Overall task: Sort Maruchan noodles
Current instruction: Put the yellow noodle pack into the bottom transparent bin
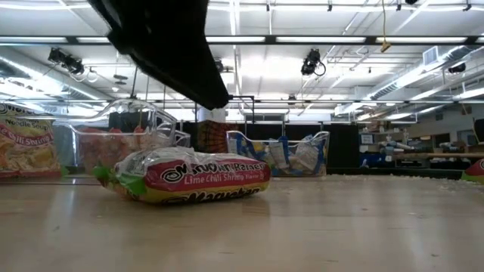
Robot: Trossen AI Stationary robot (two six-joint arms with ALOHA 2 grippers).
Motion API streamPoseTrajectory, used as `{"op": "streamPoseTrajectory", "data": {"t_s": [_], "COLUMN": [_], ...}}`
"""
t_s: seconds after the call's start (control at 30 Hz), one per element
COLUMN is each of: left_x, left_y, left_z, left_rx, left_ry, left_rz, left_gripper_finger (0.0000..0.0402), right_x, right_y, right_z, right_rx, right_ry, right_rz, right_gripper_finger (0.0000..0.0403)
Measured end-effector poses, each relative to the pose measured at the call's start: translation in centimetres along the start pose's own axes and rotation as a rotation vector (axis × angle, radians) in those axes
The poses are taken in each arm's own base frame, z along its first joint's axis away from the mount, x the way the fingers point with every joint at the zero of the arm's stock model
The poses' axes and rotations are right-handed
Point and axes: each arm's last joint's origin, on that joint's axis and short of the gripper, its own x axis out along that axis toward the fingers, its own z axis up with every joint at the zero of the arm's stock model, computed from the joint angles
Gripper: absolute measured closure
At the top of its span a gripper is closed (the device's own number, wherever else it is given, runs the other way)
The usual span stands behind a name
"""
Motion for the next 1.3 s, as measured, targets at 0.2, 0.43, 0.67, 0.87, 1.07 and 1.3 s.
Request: {"op": "streamPoseTrajectory", "data": {"t_s": [0.2,0.43,0.67,0.87,1.07,1.3], "left_x": [1.9,3.8,5.2,5.2,4.4,1.0], "left_y": [-0.3,-1.5,-1.3,-1.5,-1.1,0.4], "left_z": [-0.8,-2.0,-3.5,-3.6,-1.9,5.7], "left_rx": [0.105,0.129,0.208,0.26,0.225,0.076], "left_ry": [0.024,0.053,0.131,0.148,0.175,0.14], "left_rz": [0.025,-0.03,0.006,-0.022,-0.03,-0.053], "left_gripper_finger": [0.0193,0.0193,0.0194,0.0241,0.0374,0.0387], "right_x": [0.8,1.0,0.9,0.9,0.9,0.9], "right_y": [0.9,1.0,1.0,1.0,0.9,0.9], "right_z": [-0.4,-0.4,-0.4,-0.4,-0.5,-0.5], "right_rx": [-0.026,0.019,0.021,0.008,-0.01,-0.012], "right_ry": [0.016,0.018,0.016,0.015,0.017,0.017], "right_rz": [-0.028,-0.034,-0.034,-0.036,-0.041,-0.041], "right_gripper_finger": [0.0197,0.0197,0.0197,0.0197,0.0197,0.0197]}}
